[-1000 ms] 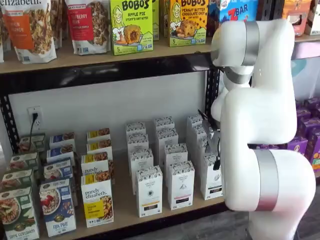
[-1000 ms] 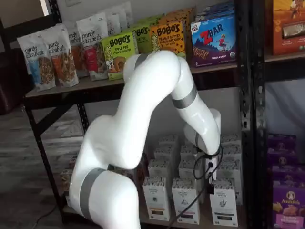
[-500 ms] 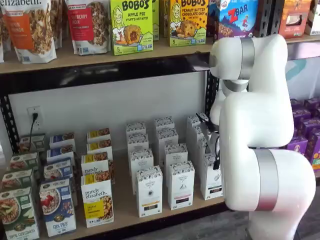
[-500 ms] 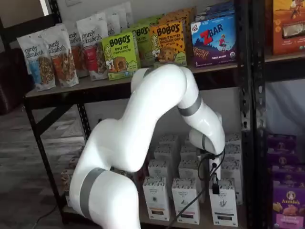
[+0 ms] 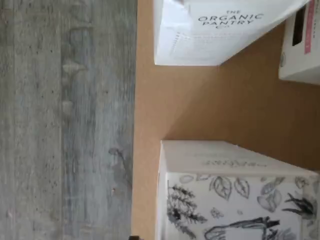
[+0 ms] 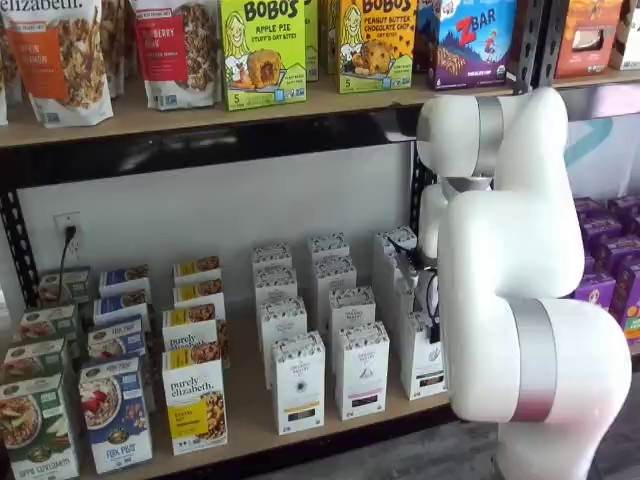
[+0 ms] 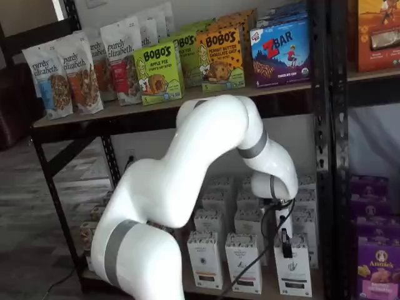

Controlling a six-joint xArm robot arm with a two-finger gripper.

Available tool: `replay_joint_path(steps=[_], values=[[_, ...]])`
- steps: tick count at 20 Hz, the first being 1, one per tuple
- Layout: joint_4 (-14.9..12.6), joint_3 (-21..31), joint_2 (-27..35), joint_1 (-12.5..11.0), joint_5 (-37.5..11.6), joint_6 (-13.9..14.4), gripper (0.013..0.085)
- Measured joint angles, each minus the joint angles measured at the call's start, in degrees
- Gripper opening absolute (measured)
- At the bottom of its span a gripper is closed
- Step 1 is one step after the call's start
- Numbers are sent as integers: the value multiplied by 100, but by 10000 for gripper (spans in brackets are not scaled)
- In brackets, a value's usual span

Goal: Pick up the white box with a green strip in the middle, on the bottom shelf, the sixth box from the left

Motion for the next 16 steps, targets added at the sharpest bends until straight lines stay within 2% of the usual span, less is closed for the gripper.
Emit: replay_joint_path(steps=[3, 8, 9, 11, 12, 13, 16], values=[[-208, -64, 49, 34, 65, 213, 850], [-1074, 2, 88, 13, -199, 956, 850], [-1086, 10, 89, 7, -223, 961, 850], [-995, 32, 89, -11, -280, 865, 770], [-969, 31, 88, -14, -271, 840, 770], [-960, 31, 82, -17, -262, 828, 730], [-1095, -1, 75, -20, -168, 942, 690]])
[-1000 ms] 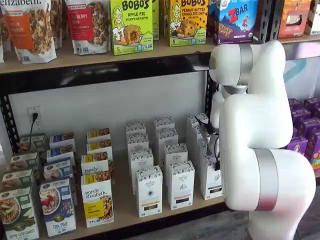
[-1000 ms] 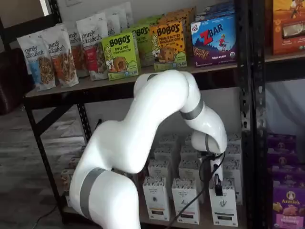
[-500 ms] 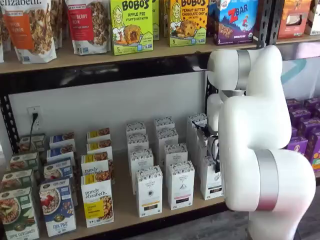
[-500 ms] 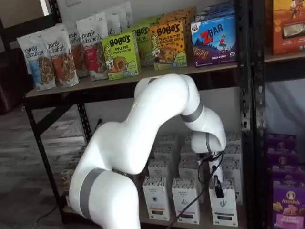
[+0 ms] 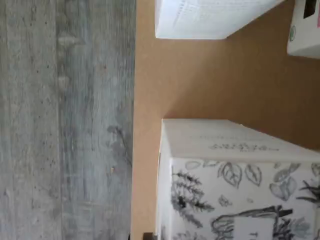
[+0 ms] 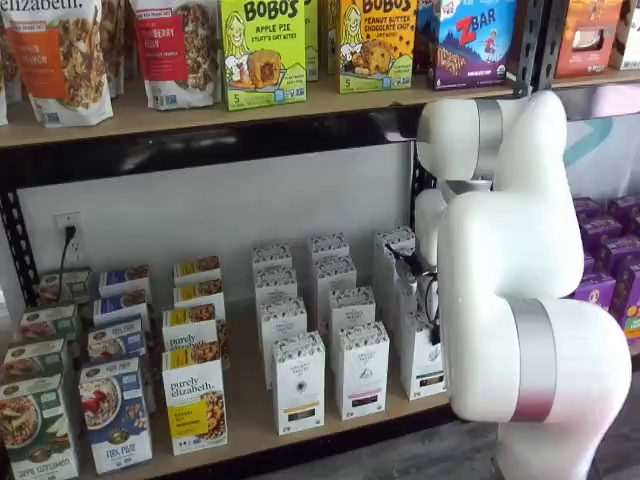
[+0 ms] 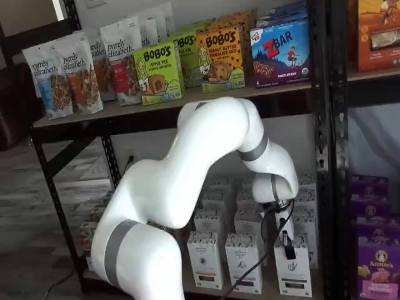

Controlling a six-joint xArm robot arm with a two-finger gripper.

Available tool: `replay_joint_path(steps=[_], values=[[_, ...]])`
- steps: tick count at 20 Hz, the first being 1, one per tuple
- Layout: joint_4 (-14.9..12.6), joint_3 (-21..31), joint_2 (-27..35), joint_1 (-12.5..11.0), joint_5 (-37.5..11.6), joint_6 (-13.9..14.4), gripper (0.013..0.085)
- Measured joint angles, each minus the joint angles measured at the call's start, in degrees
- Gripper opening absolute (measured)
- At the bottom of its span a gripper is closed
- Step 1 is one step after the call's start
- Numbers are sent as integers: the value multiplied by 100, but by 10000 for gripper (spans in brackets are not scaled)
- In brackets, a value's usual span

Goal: Pick up the white box with a green strip in the middle, on the bottom shelf, the sixth box from the left

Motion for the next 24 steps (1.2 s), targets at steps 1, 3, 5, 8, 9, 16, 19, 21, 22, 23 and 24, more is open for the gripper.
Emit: replay_joint_path(steps=[1, 3, 5, 8, 9, 16, 19, 21, 22, 23, 24], values=[[-127, -19, 1, 2, 38, 111, 690], [-291, -69, 12, 8, 138, 254, 690], [-440, -148, 29, 24, 302, 390, 690], [-563, -204, 48, 45, 422, 512, 690], [-571, -201, 50, 50, 420, 525, 690], [-301, -139, 29, 66, 330, 311, 650], [-177, -114, -1, 63, 312, 200, 570], [-154, -99, -29, 58, 329, 175, 530], [-214, -88, -41, 56, 336, 226, 530], [-351, -73, -53, 55, 333, 344, 530], [-427, -49, -66, 52, 315, 407, 530]])
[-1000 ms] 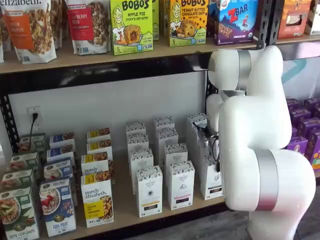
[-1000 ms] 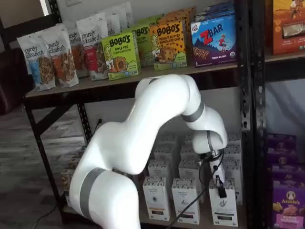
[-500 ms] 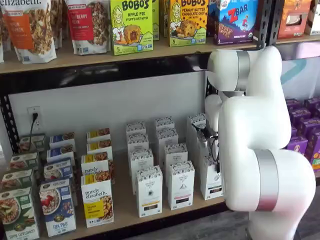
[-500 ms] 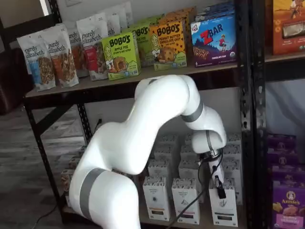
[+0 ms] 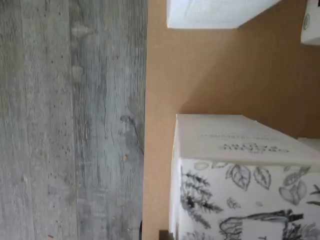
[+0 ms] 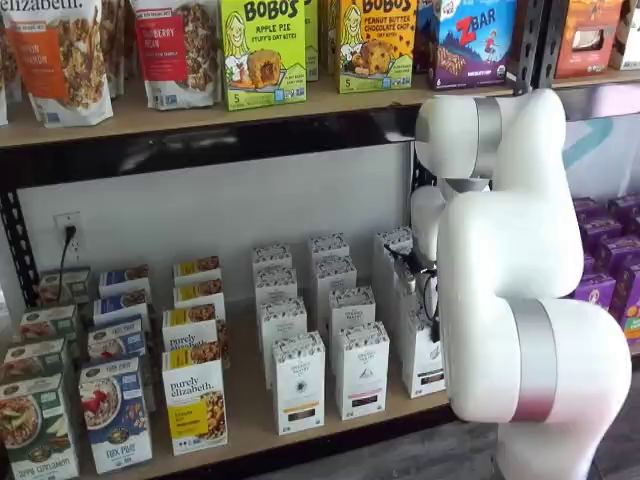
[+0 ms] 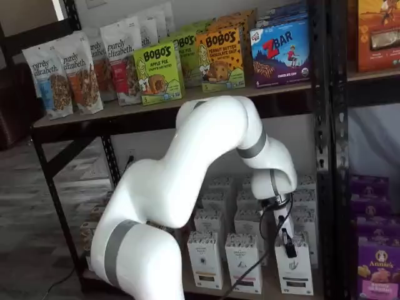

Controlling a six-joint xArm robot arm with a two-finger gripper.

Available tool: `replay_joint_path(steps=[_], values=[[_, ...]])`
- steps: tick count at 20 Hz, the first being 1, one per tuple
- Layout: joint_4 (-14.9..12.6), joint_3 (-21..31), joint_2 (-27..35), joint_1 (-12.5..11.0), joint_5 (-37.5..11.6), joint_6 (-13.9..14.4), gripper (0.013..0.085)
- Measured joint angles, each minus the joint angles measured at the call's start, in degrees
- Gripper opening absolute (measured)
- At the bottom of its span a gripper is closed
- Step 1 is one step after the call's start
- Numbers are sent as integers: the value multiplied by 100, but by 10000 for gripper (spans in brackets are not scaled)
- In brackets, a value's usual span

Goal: Pick up the white box with a green strip in the middle, on the bottom shelf, the sixth box from the left

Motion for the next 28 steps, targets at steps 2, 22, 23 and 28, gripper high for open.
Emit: replay_joint_path(steps=[2, 22, 23, 28], values=[[-8, 50, -27, -8, -37, 2, 530], [-1198, 2640, -1476, -116, -1080, 1177, 530], [-1274, 2829, -1611, -121, -1141, 1253, 530], [-1343, 3987, -2505, -86, -1441, 1391, 530]])
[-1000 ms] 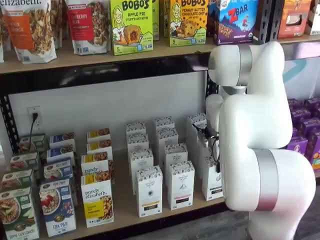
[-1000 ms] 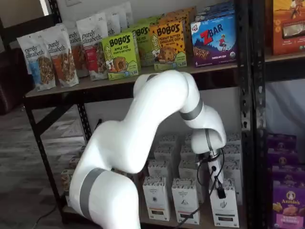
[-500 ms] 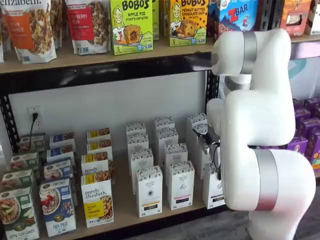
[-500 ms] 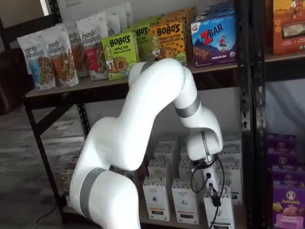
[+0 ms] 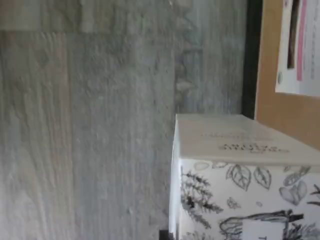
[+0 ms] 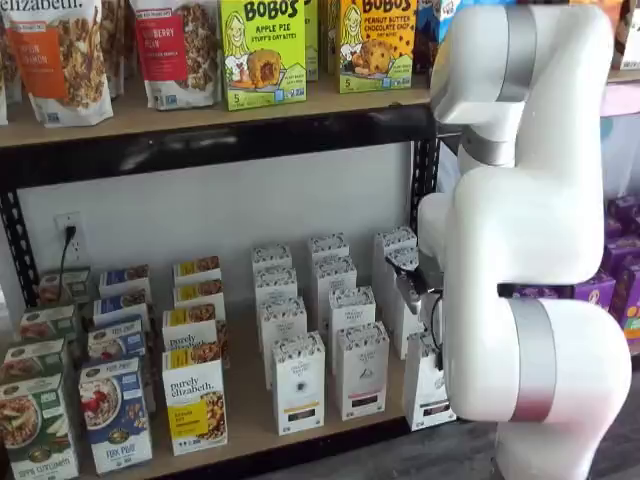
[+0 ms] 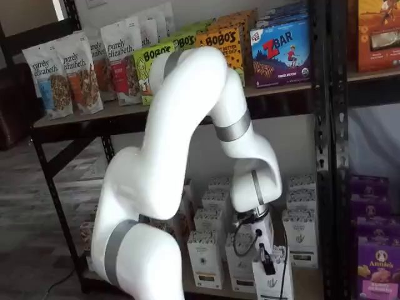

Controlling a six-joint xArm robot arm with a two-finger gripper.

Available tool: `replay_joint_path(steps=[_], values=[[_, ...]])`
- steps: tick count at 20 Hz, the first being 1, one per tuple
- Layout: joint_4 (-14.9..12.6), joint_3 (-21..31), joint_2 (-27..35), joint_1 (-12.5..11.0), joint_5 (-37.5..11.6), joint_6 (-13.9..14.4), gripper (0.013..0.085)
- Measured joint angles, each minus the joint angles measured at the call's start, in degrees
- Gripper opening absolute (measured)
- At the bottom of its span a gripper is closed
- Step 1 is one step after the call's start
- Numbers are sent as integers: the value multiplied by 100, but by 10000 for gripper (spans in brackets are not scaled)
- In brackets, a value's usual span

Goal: Pick up the white box with a green strip in the middle, on the bottom shelf, the sixth box from the left

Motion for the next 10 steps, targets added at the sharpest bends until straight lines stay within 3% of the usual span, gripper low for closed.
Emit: replay_joint_path(steps=[3, 6, 10], values=[[21, 629, -594, 117, -38, 101, 530], [-177, 1186, -1194, 259, -4, 423, 530], [-12, 1749, -1903, 506, 193, 484, 530]])
